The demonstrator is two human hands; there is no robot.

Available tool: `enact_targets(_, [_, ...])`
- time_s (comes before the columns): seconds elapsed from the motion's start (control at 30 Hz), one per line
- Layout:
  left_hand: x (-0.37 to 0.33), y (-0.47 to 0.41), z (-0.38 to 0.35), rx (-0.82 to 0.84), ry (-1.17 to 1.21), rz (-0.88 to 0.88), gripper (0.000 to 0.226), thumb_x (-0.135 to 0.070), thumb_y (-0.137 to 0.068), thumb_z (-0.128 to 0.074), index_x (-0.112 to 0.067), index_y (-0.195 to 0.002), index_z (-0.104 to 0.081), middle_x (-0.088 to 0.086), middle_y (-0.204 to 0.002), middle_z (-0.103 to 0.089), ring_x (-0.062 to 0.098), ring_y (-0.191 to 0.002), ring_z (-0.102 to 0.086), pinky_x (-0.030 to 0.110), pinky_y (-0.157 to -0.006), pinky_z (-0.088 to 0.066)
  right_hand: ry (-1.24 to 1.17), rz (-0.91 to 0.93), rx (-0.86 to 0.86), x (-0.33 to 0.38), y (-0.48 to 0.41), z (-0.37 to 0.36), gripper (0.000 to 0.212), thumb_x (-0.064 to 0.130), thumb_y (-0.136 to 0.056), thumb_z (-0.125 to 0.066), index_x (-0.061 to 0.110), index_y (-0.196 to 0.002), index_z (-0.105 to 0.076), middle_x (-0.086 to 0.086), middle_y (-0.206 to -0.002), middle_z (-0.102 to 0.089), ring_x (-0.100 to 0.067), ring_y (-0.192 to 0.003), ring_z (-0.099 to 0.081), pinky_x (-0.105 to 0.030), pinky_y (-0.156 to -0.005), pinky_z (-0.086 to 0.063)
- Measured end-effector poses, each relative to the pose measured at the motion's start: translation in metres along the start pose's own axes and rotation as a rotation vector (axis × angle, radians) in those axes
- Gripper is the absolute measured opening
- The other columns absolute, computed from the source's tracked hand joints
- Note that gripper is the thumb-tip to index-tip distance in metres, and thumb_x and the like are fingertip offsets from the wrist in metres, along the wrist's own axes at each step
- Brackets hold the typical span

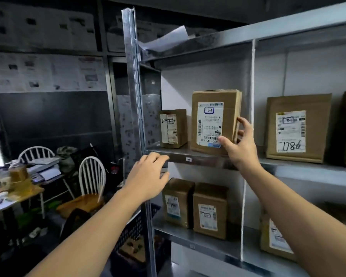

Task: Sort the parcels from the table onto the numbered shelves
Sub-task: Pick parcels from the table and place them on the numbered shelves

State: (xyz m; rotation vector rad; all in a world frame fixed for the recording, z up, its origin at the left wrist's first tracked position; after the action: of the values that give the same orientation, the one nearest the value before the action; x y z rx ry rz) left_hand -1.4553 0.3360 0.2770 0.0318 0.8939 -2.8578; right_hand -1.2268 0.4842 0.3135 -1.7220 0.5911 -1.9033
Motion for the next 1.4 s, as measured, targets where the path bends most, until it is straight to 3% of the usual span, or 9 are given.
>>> enact_targets(0.2, [0.014,-0.040,-0.033,0.025,0.077,-0.065,0.053,-0.042,-0.096,-0.047,-0.030,-0.146,-0.035,-0.007,-0.143,-0.040,0.017,-0.130,-0.036,0.036,-0.107,-0.035,0.137,-0.100,-0.036,-0.029,-0.033,-0.021,0.076,0.028,-0.087,-0.076,0.037,-0.145,-0.028,0.000,-0.137,-0.055,-0.021,-0.121,-0.059,-0.044,-0.098,-0.054])
enact_targets(0.43, [0.033,-0.061,-0.051,-0.004,0.189,-0.039,0.049,-0.040,-0.096,-0.049,-0.030,-0.144,-0.039,-0.006,-0.140,-0.043,0.015,-0.129,-0.038,0.036,-0.108,-0.035,0.211,-0.275,0.037,-0.062,-0.058,-0.036,0.083,0.033,-0.094,-0.067,0.036,-0.155,-0.010,-0.006,-0.147,-0.049,-0.031,-0.130,-0.052,-0.050,-0.104,-0.045])
enact_targets(0.7, [0.033,-0.075,-0.081,-0.046,0.316,0.027,0.049,-0.037,-0.095,-0.054,-0.030,-0.141,-0.043,-0.009,-0.138,-0.045,0.013,-0.128,-0.039,0.035,-0.108,-0.036,0.301,-0.257,0.034,-0.077,-0.069,-0.045,0.080,0.027,-0.095,-0.065,0.038,-0.153,-0.011,-0.008,-0.143,-0.052,-0.030,-0.120,-0.059,-0.050,-0.095,-0.053])
enact_targets(0.9, [0.043,-0.087,-0.084,-0.113,0.338,0.022,0.049,-0.031,-0.093,-0.058,-0.024,-0.141,-0.046,-0.005,-0.137,-0.047,0.014,-0.129,-0.041,0.034,-0.109,-0.035,0.288,-0.232,-0.057,-0.070,-0.061,-0.035,0.083,0.021,-0.094,-0.068,0.033,-0.155,-0.014,-0.007,-0.151,-0.045,-0.030,-0.132,-0.051,-0.048,-0.101,-0.048])
enact_targets(1.0, [0.049,-0.108,-0.075,-0.169,0.370,-0.020,0.049,-0.029,-0.093,-0.059,-0.022,-0.140,-0.047,-0.004,-0.136,-0.047,0.015,-0.128,-0.042,0.034,-0.108,-0.037,0.275,-0.166,-0.118,-0.054,-0.055,-0.034,0.077,0.023,-0.095,-0.067,0.033,-0.155,-0.020,-0.008,-0.150,-0.044,-0.027,-0.131,-0.052,-0.042,-0.098,-0.050])
enact_targets(1.1, [0.063,-0.138,-0.066,-0.239,0.382,-0.041,0.049,-0.030,-0.093,-0.059,-0.024,-0.140,-0.046,-0.004,-0.137,-0.045,0.013,-0.128,-0.041,0.033,-0.106,-0.037,0.386,0.107,-0.152,-0.031,-0.050,-0.051,0.064,0.027,-0.093,-0.068,0.032,-0.148,-0.035,-0.004,-0.149,-0.039,-0.022,-0.136,-0.042,-0.038,-0.103,-0.045])
enact_targets(1.2, [0.078,-0.170,-0.055,-0.313,0.413,-0.037,0.050,-0.031,-0.093,-0.060,-0.023,-0.141,-0.045,-0.003,-0.137,-0.043,0.015,-0.128,-0.042,0.028,-0.103,-0.034,0.414,0.345,-0.007,-0.006,-0.055,-0.091,0.056,0.029,-0.093,-0.067,0.028,-0.145,-0.044,0.006,-0.146,-0.043,-0.008,-0.134,-0.037,-0.028,-0.105,-0.036])
enact_targets(1.3, [0.089,-0.197,-0.050,-0.369,0.422,-0.050,0.051,-0.031,-0.093,-0.060,-0.025,-0.141,-0.044,-0.002,-0.139,-0.041,0.017,-0.129,-0.041,0.034,-0.104,-0.037,0.376,0.330,0.115,0.004,-0.073,-0.134,0.053,0.033,-0.095,-0.064,0.030,-0.144,-0.045,0.014,-0.135,-0.045,-0.001,-0.125,-0.040,-0.025,-0.102,-0.041])
enact_targets(1.4, [0.097,-0.219,-0.052,-0.390,0.458,-0.058,0.052,-0.029,-0.092,-0.061,-0.024,-0.141,-0.043,-0.001,-0.140,-0.039,0.019,-0.130,-0.040,0.038,-0.104,-0.041,0.324,0.259,0.140,-0.001,-0.094,-0.167,0.052,0.035,-0.096,-0.063,0.031,-0.145,-0.044,0.007,-0.137,-0.048,-0.008,-0.124,-0.048,-0.023,-0.094,-0.049])
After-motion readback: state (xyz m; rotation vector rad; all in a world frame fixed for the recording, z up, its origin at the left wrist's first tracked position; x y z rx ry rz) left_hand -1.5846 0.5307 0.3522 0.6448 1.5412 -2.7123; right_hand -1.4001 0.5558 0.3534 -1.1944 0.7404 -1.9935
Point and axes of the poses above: each hand's wrist, its own y-axis away from the middle knuckle, its own z-axis out of the back of the hand, x = y × z, the point moved 5 cm from there along -y, towards the middle knuckle
